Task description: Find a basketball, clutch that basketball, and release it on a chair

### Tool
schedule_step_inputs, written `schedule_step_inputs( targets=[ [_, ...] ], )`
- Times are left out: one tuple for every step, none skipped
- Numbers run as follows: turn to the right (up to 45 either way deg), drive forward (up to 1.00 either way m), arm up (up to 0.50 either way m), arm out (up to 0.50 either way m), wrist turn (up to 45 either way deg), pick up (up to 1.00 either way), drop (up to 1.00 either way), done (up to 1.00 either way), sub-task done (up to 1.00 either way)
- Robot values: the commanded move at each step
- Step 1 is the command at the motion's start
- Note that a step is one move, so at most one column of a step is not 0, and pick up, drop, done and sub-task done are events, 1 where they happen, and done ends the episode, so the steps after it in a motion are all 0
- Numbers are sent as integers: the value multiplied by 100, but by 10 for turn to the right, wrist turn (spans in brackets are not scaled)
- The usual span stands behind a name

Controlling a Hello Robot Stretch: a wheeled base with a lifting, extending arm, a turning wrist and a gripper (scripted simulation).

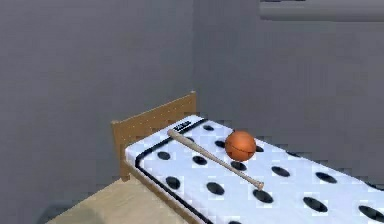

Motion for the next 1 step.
schedule_step_inputs(
  targets=[
    [0, 60, 0, 0, 0, 0, 0, 0, 0]
  ],
)
